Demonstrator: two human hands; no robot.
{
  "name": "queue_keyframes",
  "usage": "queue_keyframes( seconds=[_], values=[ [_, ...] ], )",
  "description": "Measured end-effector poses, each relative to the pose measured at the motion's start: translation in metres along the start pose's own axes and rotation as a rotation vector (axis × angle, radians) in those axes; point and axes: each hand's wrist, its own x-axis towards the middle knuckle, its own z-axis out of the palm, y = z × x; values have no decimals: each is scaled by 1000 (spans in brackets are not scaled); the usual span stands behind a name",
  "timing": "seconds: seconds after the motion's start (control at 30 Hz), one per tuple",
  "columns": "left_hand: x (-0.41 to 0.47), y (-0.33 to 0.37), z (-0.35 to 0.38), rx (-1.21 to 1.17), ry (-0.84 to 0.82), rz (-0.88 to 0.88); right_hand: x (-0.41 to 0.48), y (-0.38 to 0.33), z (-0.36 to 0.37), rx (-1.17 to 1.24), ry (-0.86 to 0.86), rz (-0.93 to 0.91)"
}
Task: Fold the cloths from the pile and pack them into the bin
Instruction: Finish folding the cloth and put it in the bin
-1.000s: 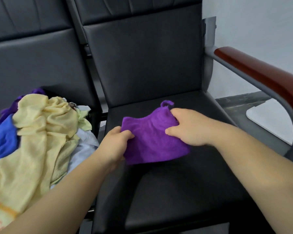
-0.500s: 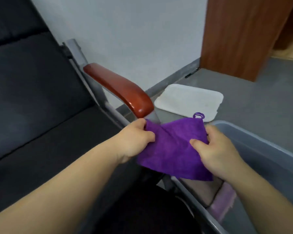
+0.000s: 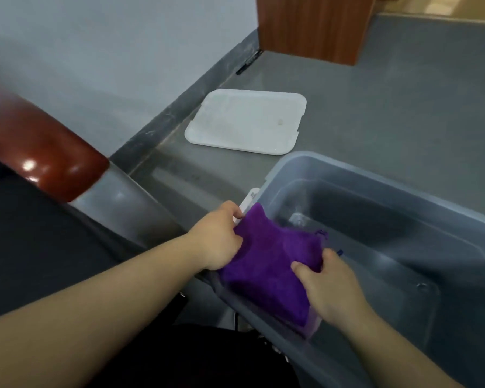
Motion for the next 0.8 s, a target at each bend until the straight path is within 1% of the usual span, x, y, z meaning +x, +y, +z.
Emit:
queue_keyframes(
  seconds=[0.07, 0.1, 0.17, 0.23, 0.33, 0.47, 0.53, 0.6, 0.73, 0.8],
  values=[
    [7, -5, 8, -12, -3, -36, 11, 7, 4, -134, -158, 60],
    [9, -7, 9, -19, 4, -48, 14, 10, 5, -242, -240, 85],
    [8, -6, 6, -2, 39, -31, 18, 9, 3, -439, -325, 108],
    [1, -8, 1, -25, 65, -13, 18, 4, -2, -499, -300, 88],
    [-24, -12, -5, -125, 21, -4, 9, -16, -5, -515, -185, 7],
    [-61, -13, -22, -331, 60, 40, -8, -47, -6, -647, -79, -121],
    [-82, -15, -31, -363, 61, 48, -19, -63, -8, -644, -77, -189],
    [-103, -20, -39, -377, 95, 46, -31, -78, -7, -575, -120, -273],
    [-158, -41, -62, -424, 277, 14, -69, -118, 6, -362, -191, -507],
    [-190, -60, -73, -360, 407, 12, -92, -143, 17, -334, -217, -610]
  ],
)
